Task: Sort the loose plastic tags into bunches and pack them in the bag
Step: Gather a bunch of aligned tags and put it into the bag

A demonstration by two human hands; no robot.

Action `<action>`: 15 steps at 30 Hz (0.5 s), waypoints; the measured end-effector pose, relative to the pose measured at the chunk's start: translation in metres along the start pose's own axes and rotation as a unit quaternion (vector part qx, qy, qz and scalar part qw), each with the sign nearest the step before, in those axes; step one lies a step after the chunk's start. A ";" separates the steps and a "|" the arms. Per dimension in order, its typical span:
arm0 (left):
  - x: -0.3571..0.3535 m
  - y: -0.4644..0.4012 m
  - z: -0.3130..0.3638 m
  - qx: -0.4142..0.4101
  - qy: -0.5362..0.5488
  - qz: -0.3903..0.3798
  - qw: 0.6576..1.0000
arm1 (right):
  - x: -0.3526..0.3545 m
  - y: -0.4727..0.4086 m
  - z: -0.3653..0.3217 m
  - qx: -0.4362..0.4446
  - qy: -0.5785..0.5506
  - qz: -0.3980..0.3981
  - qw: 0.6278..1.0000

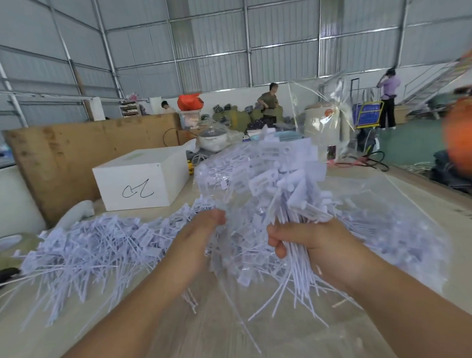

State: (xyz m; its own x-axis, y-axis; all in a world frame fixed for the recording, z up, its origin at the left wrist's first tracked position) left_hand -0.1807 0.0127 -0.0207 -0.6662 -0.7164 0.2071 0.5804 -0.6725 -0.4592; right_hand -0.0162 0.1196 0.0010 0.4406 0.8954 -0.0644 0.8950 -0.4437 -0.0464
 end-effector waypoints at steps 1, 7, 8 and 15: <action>-0.003 -0.005 0.006 0.017 0.026 0.021 0.999 | 0.000 0.000 -0.001 0.004 0.006 -0.005 1.000; -0.026 -0.034 0.050 0.053 0.182 0.102 0.977 | 0.004 -0.002 0.000 0.010 -0.001 0.008 1.000; -0.029 -0.038 0.054 0.044 0.163 0.117 0.979 | 0.004 -0.002 -0.001 0.011 0.004 0.009 1.000; -0.019 -0.047 0.055 -0.038 0.172 0.223 0.959 | 0.011 -0.002 -0.008 0.030 0.045 0.026 0.998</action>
State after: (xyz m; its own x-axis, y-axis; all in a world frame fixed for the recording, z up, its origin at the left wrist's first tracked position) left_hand -0.1695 0.0475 0.0450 -0.4817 -0.8172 -0.3166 0.8168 -0.2877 -0.5001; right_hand -0.0129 0.1308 0.0080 0.4935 0.8695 0.0223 0.8661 -0.4889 -0.1047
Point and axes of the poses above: each hand's wrist, its own y-axis away from the middle knuckle, its own x-axis out of the back of the hand, z = x × y, the point moved 6 cm from there along -y, towards the middle knuckle, and after that the axes turned 13 degrees about -x, right-handed, at the moved point
